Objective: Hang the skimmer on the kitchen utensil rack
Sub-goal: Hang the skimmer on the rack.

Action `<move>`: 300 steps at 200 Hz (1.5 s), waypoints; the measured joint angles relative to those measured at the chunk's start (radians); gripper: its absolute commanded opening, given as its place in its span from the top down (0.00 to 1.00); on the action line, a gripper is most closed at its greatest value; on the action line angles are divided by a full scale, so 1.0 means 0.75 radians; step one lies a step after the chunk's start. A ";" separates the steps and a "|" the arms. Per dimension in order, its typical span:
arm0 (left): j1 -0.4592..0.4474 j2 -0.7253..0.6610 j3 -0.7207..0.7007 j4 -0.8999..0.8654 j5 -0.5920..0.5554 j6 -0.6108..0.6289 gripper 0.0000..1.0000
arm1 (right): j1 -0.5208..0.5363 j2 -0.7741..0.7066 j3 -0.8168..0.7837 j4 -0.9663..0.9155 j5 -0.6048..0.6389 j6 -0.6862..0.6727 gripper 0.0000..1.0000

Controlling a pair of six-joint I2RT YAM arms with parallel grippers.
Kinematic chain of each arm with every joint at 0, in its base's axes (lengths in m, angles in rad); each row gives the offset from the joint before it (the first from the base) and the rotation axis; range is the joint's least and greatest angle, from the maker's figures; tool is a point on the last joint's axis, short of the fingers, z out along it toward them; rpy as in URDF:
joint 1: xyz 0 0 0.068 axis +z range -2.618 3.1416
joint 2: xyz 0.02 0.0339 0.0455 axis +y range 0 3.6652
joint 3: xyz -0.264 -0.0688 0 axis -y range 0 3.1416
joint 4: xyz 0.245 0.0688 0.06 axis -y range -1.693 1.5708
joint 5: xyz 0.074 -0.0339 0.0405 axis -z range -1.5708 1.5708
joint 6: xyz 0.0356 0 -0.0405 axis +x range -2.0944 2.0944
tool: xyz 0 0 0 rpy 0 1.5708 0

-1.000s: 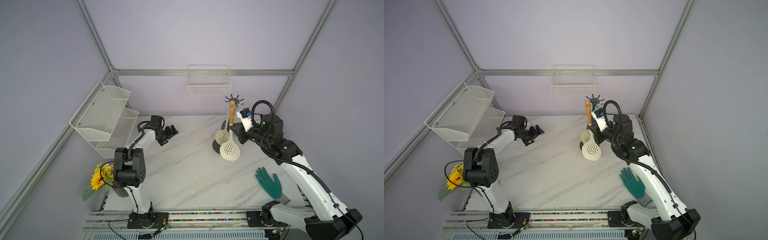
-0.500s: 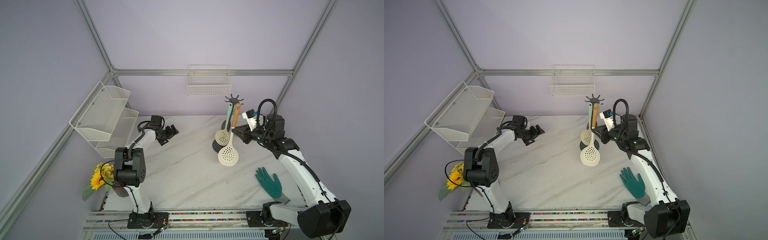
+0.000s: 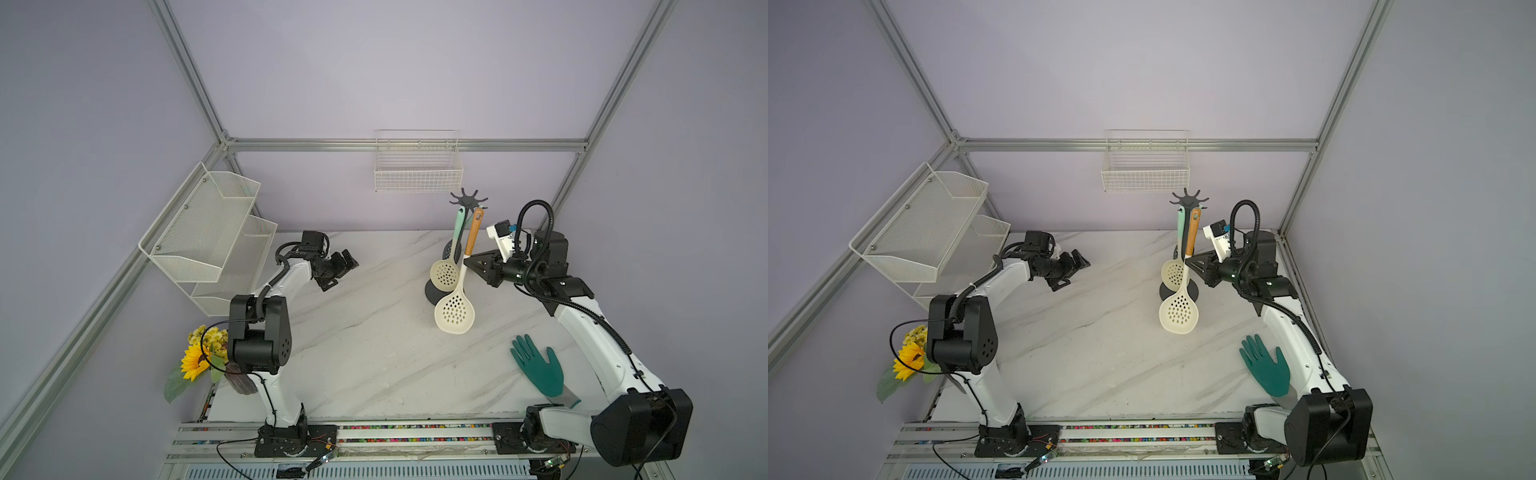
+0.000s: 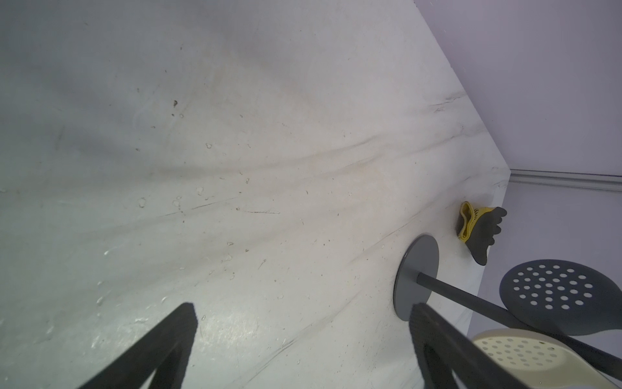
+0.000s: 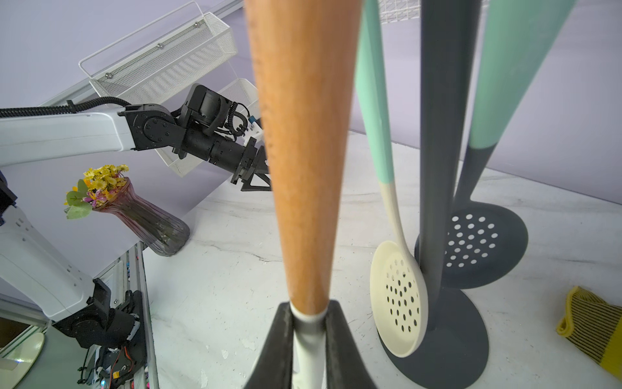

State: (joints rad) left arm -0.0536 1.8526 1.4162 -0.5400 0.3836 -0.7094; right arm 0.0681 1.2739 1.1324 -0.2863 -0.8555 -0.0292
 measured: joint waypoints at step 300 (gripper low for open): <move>0.000 0.000 0.000 0.000 0.007 0.030 0.00 | -0.058 0.166 0.004 0.250 -0.180 0.074 1.00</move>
State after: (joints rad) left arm -0.0536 1.8526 1.4162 -0.5400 0.3889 -0.6868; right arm 0.0246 1.3987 1.1355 -0.0986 -0.9901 0.0261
